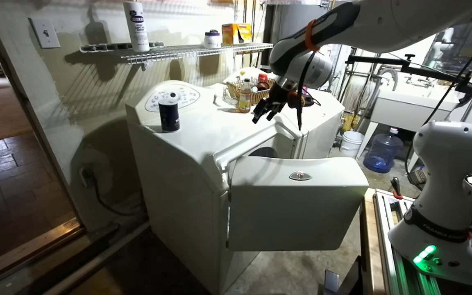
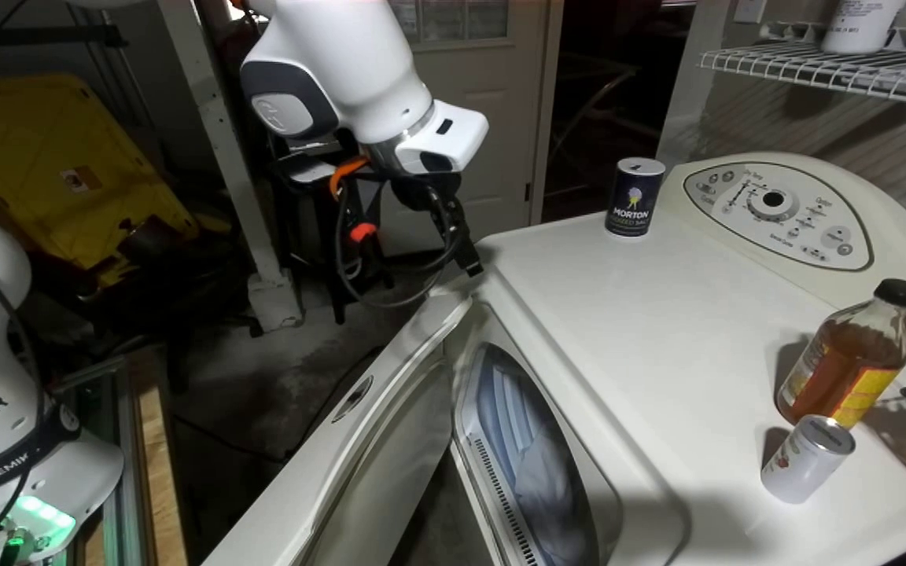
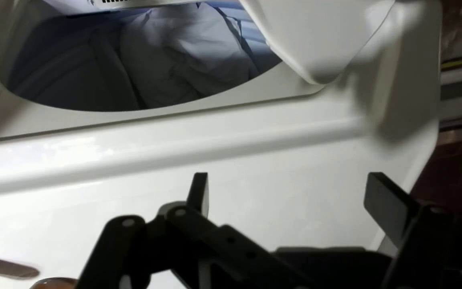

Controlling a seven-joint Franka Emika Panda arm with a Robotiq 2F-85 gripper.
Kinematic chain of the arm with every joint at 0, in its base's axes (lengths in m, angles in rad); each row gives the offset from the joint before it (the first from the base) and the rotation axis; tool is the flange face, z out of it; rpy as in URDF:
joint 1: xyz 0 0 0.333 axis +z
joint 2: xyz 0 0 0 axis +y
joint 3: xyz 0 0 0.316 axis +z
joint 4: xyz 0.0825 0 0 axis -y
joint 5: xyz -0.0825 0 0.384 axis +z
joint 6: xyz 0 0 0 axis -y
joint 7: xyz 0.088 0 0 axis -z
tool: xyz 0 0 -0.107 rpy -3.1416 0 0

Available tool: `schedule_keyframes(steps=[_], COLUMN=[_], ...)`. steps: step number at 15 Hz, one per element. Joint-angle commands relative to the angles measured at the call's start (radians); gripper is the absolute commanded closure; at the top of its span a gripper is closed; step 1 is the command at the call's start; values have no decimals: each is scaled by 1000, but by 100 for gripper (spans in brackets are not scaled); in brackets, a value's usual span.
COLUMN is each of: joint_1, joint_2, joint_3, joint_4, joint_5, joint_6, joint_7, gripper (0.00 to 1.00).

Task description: Put the light blue cloth in the washing machine on the left

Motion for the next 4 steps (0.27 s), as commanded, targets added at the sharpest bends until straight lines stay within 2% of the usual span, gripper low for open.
schedule_keyframes(steps=[1,4], joint_1=[14,13], joint_2=[-103,-114], joint_3=[14,16], joint_4=[-9,-11], joint_5=[-91,-91], joint_6=[91,101], joint_7=[59,66], gripper=[0,0])
